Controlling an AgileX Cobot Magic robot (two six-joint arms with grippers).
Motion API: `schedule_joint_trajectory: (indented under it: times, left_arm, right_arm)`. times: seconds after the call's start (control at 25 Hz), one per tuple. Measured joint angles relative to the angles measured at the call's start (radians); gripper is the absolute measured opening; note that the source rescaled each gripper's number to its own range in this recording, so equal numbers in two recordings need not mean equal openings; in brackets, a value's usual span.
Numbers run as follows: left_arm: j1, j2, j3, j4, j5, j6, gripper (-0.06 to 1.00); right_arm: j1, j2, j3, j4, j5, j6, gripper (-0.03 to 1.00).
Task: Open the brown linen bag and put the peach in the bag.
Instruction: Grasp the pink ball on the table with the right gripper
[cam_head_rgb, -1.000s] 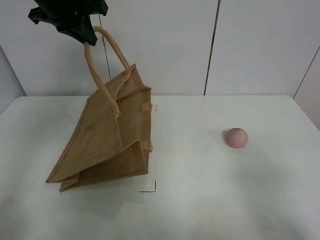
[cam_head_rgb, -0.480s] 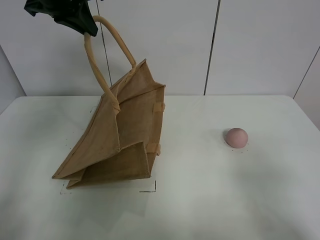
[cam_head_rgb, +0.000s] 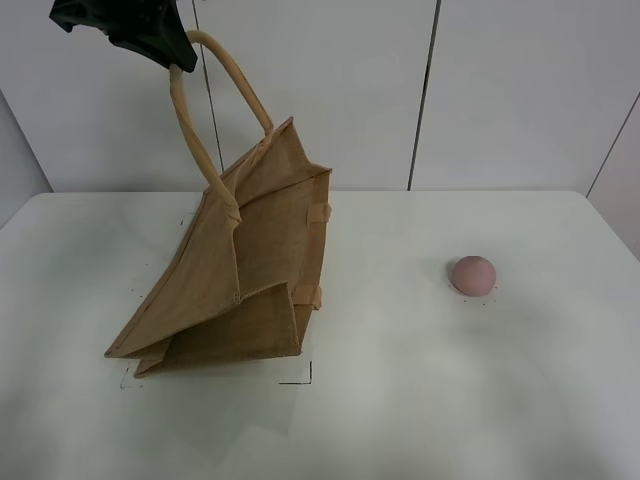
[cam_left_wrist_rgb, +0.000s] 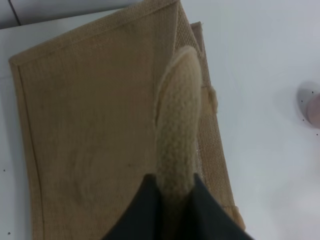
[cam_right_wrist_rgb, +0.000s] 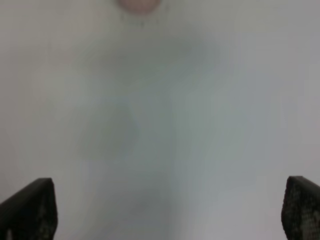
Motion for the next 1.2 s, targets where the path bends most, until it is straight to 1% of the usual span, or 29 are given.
schedule_joint_trajectory:
  times: [0.16,0.32,0.48,0.6,0.72,0.92,1.0,1.2]
  left_arm:
    - [0.000,0.000,0.000,-0.027,0.000,0.009,0.00]
    - [0.000,0.000,0.000,-0.033,0.000,0.019,0.00]
    - [0.000,0.000,0.000,-0.035,0.000,0.019,0.00]
    - [0.000,0.000,0.000,-0.036,0.000,0.019,0.00]
    - [0.000,0.000,0.000,-0.036,0.000,0.020,0.00]
    - [0.000,0.000,0.000,-0.036,0.000,0.020,0.00]
    - [0.000,0.000,0.000,-0.036,0.000,0.020,0.00]
    - [0.000,0.000,0.000,-0.035,0.000,0.021,0.00]
  right_arm:
    - [0.000,0.352,-0.131,0.002,-0.011,0.000,1.00]
    - [0.000,0.687,-0.305,0.012,-0.062,0.000,1.00]
    - [0.000,0.948,-0.503,0.019,-0.111,-0.008,1.00]
    - [0.000,1.125,-0.635,0.024,-0.121,-0.015,1.00]
    - [0.006,1.261,-0.734,0.027,-0.124,-0.018,1.00]
    - [0.061,1.421,-0.839,0.035,-0.131,-0.019,1.00]
    - [0.078,1.470,-0.869,0.039,-0.156,-0.018,1.00]
    - [0.082,1.553,-0.921,0.042,-0.211,0.028,1.00]
